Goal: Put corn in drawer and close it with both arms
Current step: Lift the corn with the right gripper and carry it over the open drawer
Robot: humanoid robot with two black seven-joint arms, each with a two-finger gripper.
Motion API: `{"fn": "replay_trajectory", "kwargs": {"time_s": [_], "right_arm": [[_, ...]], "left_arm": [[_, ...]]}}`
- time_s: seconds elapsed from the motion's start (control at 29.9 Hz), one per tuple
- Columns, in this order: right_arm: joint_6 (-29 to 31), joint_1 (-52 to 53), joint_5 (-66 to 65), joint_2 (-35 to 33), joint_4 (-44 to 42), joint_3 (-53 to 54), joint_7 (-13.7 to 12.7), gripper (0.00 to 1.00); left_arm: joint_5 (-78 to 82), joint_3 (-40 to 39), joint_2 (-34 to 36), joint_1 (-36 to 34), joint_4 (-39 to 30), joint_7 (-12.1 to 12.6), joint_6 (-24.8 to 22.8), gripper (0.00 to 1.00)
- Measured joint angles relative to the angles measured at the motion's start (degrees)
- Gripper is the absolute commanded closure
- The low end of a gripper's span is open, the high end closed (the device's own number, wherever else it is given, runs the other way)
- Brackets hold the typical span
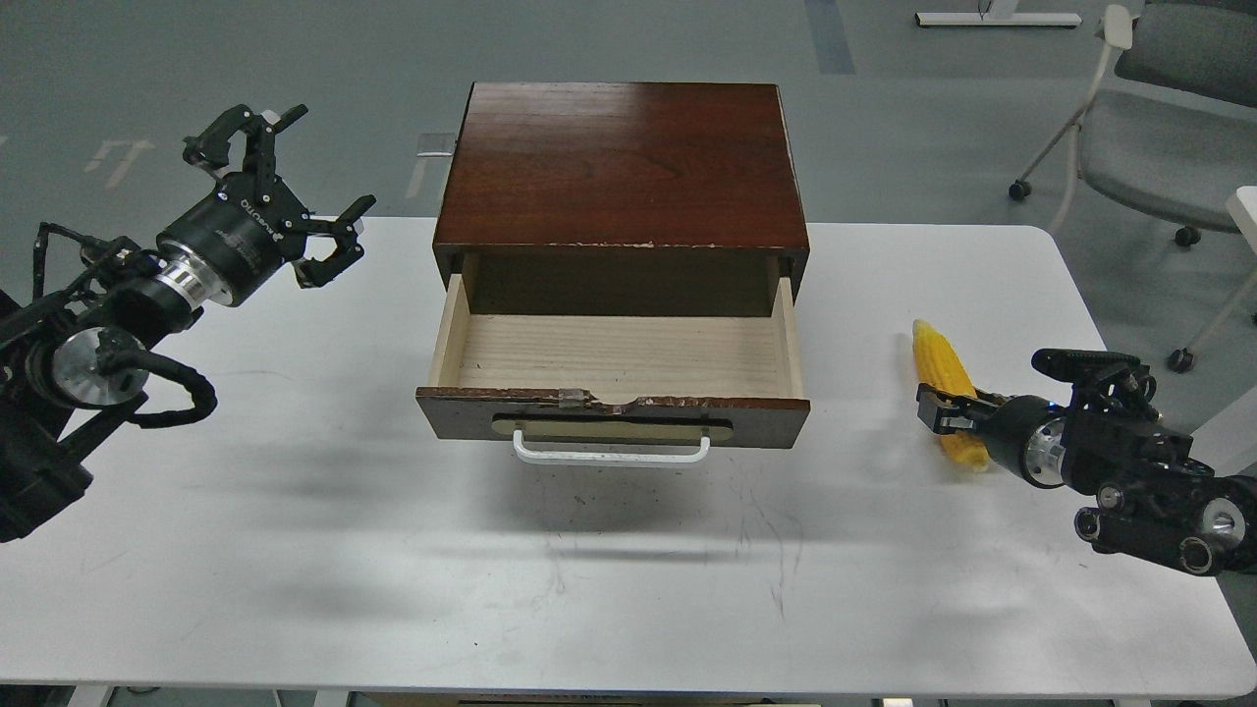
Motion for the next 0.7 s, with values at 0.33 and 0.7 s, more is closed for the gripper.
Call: {"fn": "replay_trajectory", "kwargs": {"time_s": [0.33,0.7], "right_arm": [[-2.68,8.67,-0.48,-5.06,10.06,3.52,1.01,1.0],[-8.56,32.76,-12.83,-3.59,18.21,-4.43,11.27,1.0]], "left_arm": [[0.0,-0.19,0.0,-0.1,-0.11,-0.08,0.87,0.0],[0.0,-0.2,0.0,-0.1,-0.09,-0.08,1.14,0.0]]}}
